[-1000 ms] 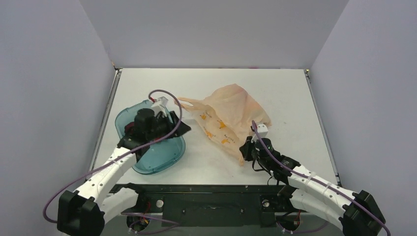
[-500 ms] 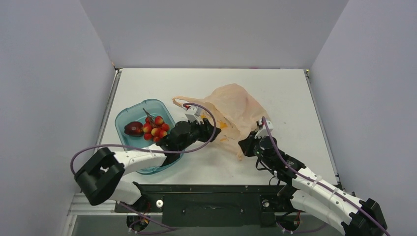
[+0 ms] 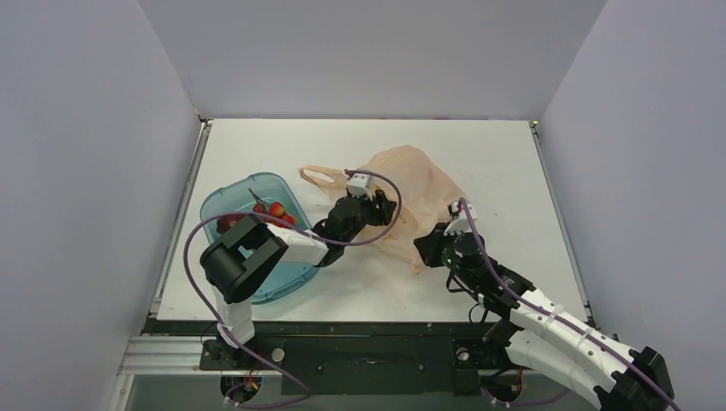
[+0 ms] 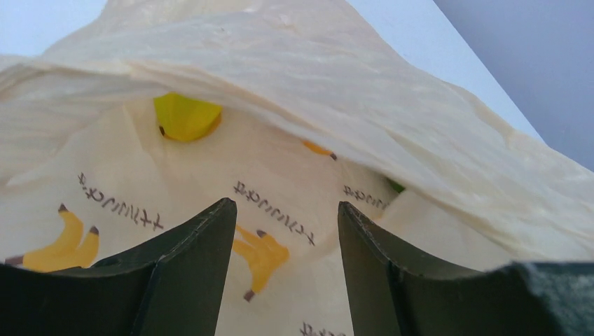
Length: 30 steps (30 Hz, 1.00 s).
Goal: Take the fake fruits out of the plastic bag
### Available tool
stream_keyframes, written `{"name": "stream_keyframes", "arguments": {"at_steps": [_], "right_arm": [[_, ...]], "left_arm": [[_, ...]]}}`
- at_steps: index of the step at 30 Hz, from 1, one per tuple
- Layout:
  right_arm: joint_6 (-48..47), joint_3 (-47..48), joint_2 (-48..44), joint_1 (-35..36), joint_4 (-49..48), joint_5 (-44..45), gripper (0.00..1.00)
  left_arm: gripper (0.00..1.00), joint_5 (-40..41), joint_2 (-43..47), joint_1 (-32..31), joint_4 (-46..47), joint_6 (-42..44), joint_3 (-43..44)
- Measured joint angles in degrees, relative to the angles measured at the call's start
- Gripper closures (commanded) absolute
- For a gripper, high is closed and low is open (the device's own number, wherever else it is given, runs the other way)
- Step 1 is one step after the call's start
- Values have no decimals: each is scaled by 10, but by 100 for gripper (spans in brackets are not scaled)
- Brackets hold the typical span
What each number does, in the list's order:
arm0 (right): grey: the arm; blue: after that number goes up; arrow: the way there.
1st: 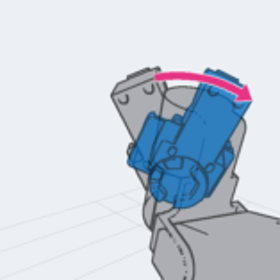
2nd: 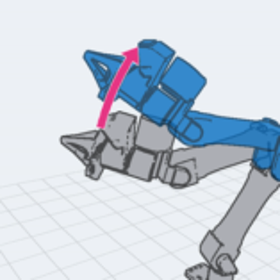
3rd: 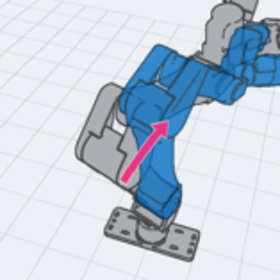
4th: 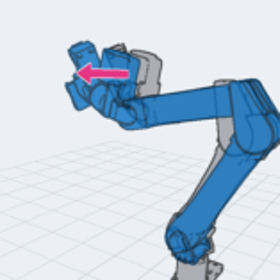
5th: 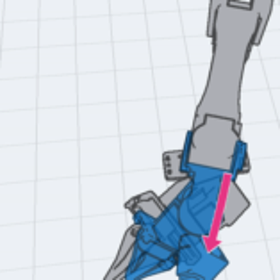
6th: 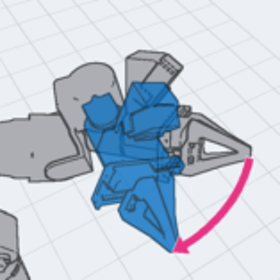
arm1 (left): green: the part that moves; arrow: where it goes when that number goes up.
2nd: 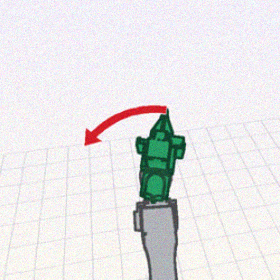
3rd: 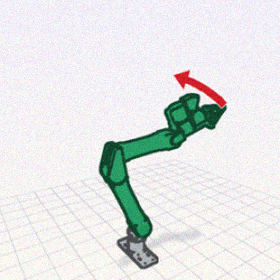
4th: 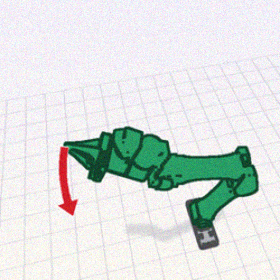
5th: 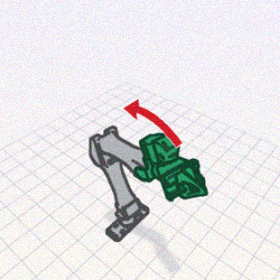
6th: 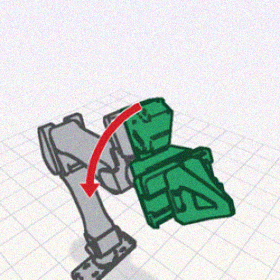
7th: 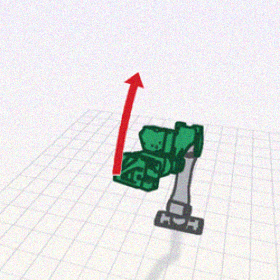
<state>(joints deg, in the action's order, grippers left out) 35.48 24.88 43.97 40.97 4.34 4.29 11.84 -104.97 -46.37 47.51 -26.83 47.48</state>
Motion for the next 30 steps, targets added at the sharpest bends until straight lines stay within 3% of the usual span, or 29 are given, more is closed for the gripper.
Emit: {"name": "stream_keyframes", "arguments": {"at_steps": [8,14,21,30], "right_arm": [[-13,28,1,-4,10,0,100],[-27,48,2,-28,20,-2,100],[-33,51,5,-46,22,-19,100],[-33,52,22,-44,21,-63,100]], "left_arm": [[49,11,-105,38,-3,26,101],[48,4,-126,76,-19,-18,148],[51,-3,-169,78,-5,-87,189],[41,44,-226,75,-2,-144,231]]}}
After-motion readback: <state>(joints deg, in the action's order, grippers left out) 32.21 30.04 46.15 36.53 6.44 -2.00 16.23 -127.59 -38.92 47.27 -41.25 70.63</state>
